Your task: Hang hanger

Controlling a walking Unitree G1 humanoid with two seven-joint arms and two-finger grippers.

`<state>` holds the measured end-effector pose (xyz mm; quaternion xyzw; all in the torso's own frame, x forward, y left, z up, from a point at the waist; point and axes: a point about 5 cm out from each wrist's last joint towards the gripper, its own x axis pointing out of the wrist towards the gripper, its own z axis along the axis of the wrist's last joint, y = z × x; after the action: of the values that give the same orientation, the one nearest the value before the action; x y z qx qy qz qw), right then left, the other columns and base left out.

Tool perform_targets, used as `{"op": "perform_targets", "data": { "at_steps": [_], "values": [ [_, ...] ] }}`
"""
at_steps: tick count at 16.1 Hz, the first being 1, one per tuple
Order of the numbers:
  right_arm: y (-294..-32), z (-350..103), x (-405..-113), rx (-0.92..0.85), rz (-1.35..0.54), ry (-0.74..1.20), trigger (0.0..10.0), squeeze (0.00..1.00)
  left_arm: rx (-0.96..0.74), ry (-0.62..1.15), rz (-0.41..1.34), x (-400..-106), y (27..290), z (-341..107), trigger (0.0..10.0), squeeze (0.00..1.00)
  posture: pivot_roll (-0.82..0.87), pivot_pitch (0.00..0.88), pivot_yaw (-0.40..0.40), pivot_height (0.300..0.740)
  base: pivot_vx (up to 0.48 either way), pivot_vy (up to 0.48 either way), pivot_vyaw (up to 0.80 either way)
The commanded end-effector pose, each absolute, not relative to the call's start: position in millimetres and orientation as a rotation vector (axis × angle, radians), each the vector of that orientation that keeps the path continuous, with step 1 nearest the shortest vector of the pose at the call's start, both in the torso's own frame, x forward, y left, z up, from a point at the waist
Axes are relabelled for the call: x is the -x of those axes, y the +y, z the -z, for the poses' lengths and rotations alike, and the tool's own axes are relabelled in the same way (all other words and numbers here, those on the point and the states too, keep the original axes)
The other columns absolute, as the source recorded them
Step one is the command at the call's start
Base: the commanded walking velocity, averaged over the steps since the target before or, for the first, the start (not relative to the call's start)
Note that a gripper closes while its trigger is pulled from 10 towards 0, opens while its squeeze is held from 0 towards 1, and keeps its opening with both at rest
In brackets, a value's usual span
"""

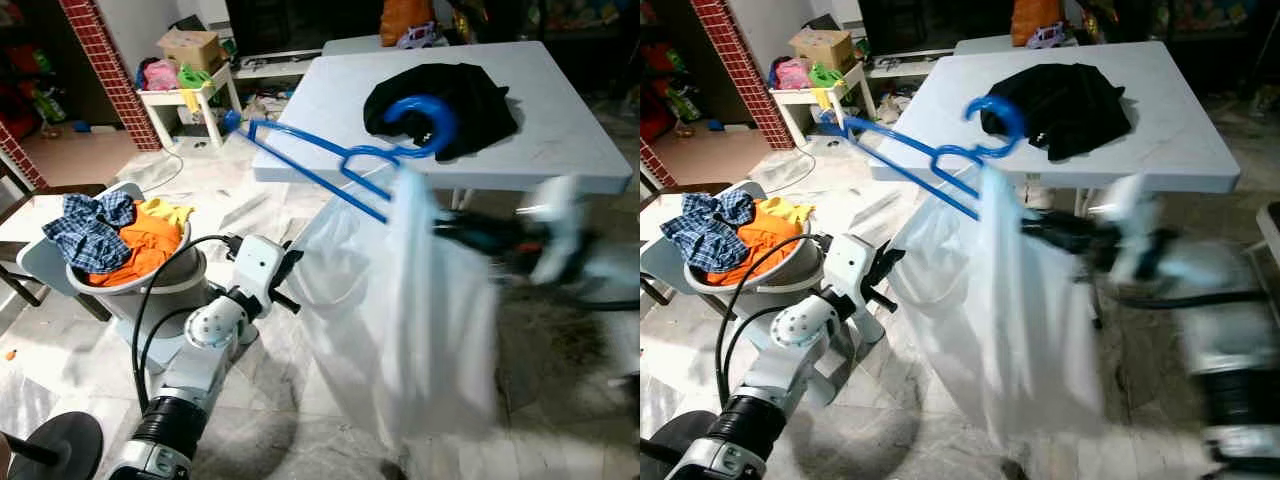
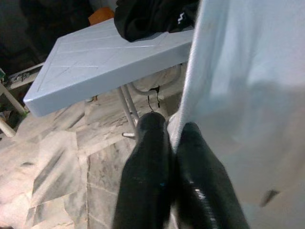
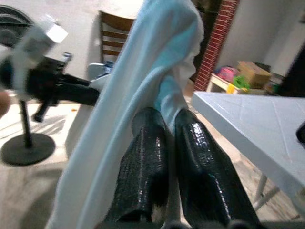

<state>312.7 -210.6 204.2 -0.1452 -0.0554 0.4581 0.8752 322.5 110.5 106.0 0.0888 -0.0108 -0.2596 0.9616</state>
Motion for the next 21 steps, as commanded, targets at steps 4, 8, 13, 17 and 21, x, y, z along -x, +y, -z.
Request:
{"op": "perform_targets", "data": {
  "at_steps": [4, 8, 13, 17, 21],
  "values": [
    [-195.3, -200.4, -329.7, 0.354, -0.712, -0.129, 10.0, 0.0, -0.246, -0.105, 0.452, -327.4, 118.9, -121.9, 10.0, 1.0, -0.13, 0.0, 0.14, 0.74, 0.0, 0.0, 0.0],
    [-199.6, -186.1, -338.4, 0.575, -0.609, -0.052, 10.0, 0.0, -0.277, -0.118, 0.529, -319.6, 113.2, -120.3, 10.0, 1.0, -0.12, 0.0, 0.13, 0.74, 0.0, 0.0, 0.0],
    [-218.1, -164.9, -333.7, 0.975, -0.707, 0.036, 10.0, 0.0, -0.361, -0.117, 0.649, -304.3, 110.8, -112.5, 10.0, 1.0, -0.12, 0.0, 0.128, 0.74, 0.0, 0.0, 0.0],
    [-242.9, -166.2, -322.4, 1.119, -0.981, 0.123, 10.0, 0.0, -0.436, -0.101, 0.792, -290.9, 117.8, -110.8, 10.0, 1.0, -0.12, 0.0, 0.129, 0.74, 0.0, 0.0, 0.0],
    [-252.2, -200.7, -322.1, 0.947, -1.128, 0.151, 10.0, 0.0, -0.493, -0.087, 0.89, -285.8, 121.5, -107.4, 10.0, 1.0, -0.11, 0.0, 0.132, 0.74, 0.0, 0.0, 0.0]
  ]
}}
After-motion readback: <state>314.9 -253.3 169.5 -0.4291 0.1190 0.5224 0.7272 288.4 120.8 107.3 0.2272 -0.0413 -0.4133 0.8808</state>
